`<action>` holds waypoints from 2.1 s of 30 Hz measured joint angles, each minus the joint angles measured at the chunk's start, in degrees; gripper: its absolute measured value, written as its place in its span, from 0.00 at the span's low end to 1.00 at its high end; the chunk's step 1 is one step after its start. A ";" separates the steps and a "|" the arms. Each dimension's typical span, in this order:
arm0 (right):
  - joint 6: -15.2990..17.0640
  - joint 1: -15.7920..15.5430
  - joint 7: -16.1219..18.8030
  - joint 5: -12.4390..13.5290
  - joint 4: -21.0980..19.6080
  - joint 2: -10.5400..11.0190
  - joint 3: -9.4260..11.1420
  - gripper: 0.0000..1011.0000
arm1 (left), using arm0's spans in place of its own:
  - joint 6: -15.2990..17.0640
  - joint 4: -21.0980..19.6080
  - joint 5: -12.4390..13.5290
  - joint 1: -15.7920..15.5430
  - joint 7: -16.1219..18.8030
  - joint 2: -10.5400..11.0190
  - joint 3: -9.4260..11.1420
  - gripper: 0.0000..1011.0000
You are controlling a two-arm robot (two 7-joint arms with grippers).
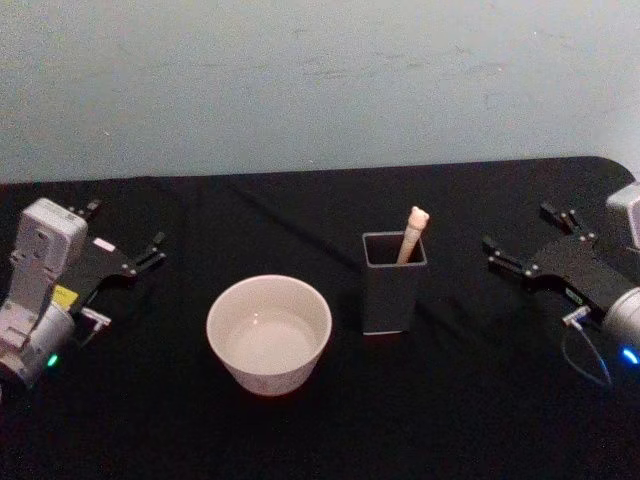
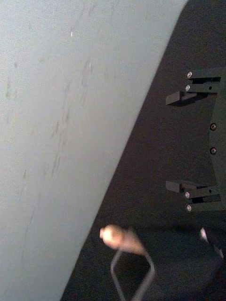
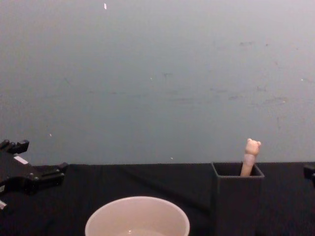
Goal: Pick up the stirring spoon with one hand, stir inside the cup, then place it back in its original position.
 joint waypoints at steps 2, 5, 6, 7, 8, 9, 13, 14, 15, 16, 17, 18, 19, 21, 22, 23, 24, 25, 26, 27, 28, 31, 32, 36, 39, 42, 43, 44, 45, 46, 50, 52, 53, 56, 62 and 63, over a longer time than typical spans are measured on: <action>0.41 -1.69 2.25 1.84 -2.05 1.06 0.88 0.99 | 0.00 0.00 0.00 0.00 0.00 0.00 0.00 0.99; 0.80 -4.02 5.26 4.10 -4.72 2.45 1.87 0.99 | 0.00 0.00 0.00 0.00 0.00 0.00 0.00 0.99; 0.81 -4.48 5.85 4.49 -5.26 2.73 2.04 0.99 | 0.00 0.00 0.00 0.00 0.00 0.00 0.00 0.99; 0.81 -4.96 6.53 4.93 -5.85 3.01 2.22 0.99 | 0.00 0.00 0.00 0.01 0.00 0.00 0.00 0.99; 0.78 -5.87 7.98 5.71 -6.90 3.49 2.54 0.99 | 0.00 0.00 0.00 0.00 0.00 0.00 0.00 0.99; 0.77 -6.25 8.57 6.01 -7.40 3.68 2.65 0.99 | 0.00 0.00 0.00 0.00 0.00 0.00 0.00 0.99; 1.28 -7.13 11.88 7.91 -9.04 3.93 3.04 0.99 | 0.00 0.00 0.00 0.00 0.00 0.00 0.00 0.99; 1.51 -7.12 12.40 8.26 -9.23 3.85 3.08 0.99 | 0.00 0.00 0.00 0.00 0.00 0.00 0.00 0.99; 1.81 -7.06 12.83 8.59 -9.37 3.72 3.09 0.99 | 0.00 0.00 0.00 0.00 0.00 0.00 0.00 0.99; 2.13 -6.95 13.21 8.88 -9.49 3.55 3.10 0.99 | 0.00 0.00 0.00 0.00 0.00 0.00 0.00 0.99; 2.63 -6.71 13.86 9.32 -9.66 3.17 3.10 0.99 | 0.00 0.00 0.00 0.00 0.00 0.00 0.00 0.99; 2.84 -6.57 14.16 9.47 -9.72 2.94 3.09 0.99 | 0.00 0.00 0.00 0.00 0.00 0.00 0.00 0.99; 3.01 -6.40 14.38 9.58 -9.75 2.70 3.05 0.99 | 0.00 0.00 0.00 0.00 0.00 0.00 0.00 0.99; 3.46 -5.75 14.96 9.67 -9.74 1.85 2.81 0.99 | 0.00 0.00 0.00 0.00 0.00 0.00 0.00 0.99; 3.84 -5.21 15.19 9.66 -9.55 1.25 2.56 0.99 | 0.00 0.00 0.00 0.00 0.00 -0.01 0.00 0.99; 3.84 -5.21 15.19 9.66 -9.55 1.25 2.56 0.99 | 0.00 0.00 0.00 0.00 0.01 0.00 0.00 0.99; 4.27 -4.46 15.50 9.59 -9.14 0.45 2.23 0.99 | 0.00 0.00 0.00 0.00 0.00 0.00 0.00 0.99; 4.43 -4.09 15.60 9.48 -8.88 0.11 2.06 0.99 | 0.00 0.00 0.00 0.00 0.00 0.00 0.00 0.99; 4.87 -3.29 15.91 9.22 -8.35 -0.59 1.75 0.99 | 0.00 0.00 0.00 0.00 0.00 0.00 0.00 0.99; 5.05 -2.93 15.98 9.13 -8.11 -0.90 1.63 0.99 | 0.00 0.00 0.00 0.00 0.00 0.00 0.00 0.99; 5.29 -2.46 16.09 8.99 -7.76 -1.31 1.48 0.99 | 0.00 0.00 0.00 0.01 0.00 0.00 0.00 0.99; 5.83 -1.17 16.37 8.40 -6.60 -2.40 1.03 0.99 | 0.00 0.00 0.00 0.00 0.00 0.00 0.00 0.99; 6.10 -0.26 16.40 7.95 -5.79 -3.21 0.72 0.99 | 0.00 0.00 0.00 0.00 0.00 0.00 0.00 0.99; 6.85 1.81 16.48 6.96 -3.59 -4.99 0.10 0.99 | 0.00 0.00 0.00 0.00 0.00 0.00 0.00 0.99; 7.29 3.41 16.69 6.16 -1.78 -6.28 -0.31 0.99 | 0.00 0.00 0.00 0.00 0.00 0.00 0.00 0.99; 7.30 5.01 16.96 5.38 0.34 -7.79 -0.63 0.99 | 0.00 0.00 0.00 0.01 0.00 0.00 0.00 0.99; 7.29 5.25 17.01 5.29 0.68 -8.04 -0.65 0.99 | 0.00 0.00 0.00 0.00 0.00 0.00 0.00 0.99; 7.28 5.42 17.07 5.25 0.90 -8.23 -0.65 0.99 | 0.00 0.00 0.00 0.00 0.00 0.00 0.00 0.99; 7.28 5.64 17.10 5.19 1.20 -8.50 -0.65 0.99 | 0.00 0.00 0.00 0.00 0.00 0.00 0.00 0.99; 7.30 5.92 17.15 5.10 1.61 -8.85 -0.64 0.99 | 0.00 0.00 0.00 0.00 0.00 0.00 0.00 0.99; 7.48 6.51 17.29 5.02 2.41 -9.53 -0.49 0.99 | 0.00 0.00 0.00 0.00 0.00 0.00 0.00 0.99; 7.49 6.68 17.31 4.96 2.67 -9.76 -0.40 0.99 | 0.00 0.00 0.00 0.00 0.00 0.00 0.00 0.99; 7.49 6.75 17.32 4.93 2.78 -9.86 -0.36 0.99 | 0.00 0.00 0.00 0.00 0.00 0.00 0.00 0.99; 7.59 6.95 17.30 4.86 3.07 -10.22 -0.20 0.99 | 0.00 0.00 0.00 0.00 0.00 0.00 0.00 0.99; 8.10 7.05 17.19 4.85 3.24 -10.73 0.14 0.99 | 0.00 0.00 0.00 0.00 0.00 0.00 0.00 0.99; 8.19 7.05 17.15 4.86 3.24 -10.76 0.18 0.99 | 0.00 0.00 0.00 0.00 0.00 0.00 0.00 0.99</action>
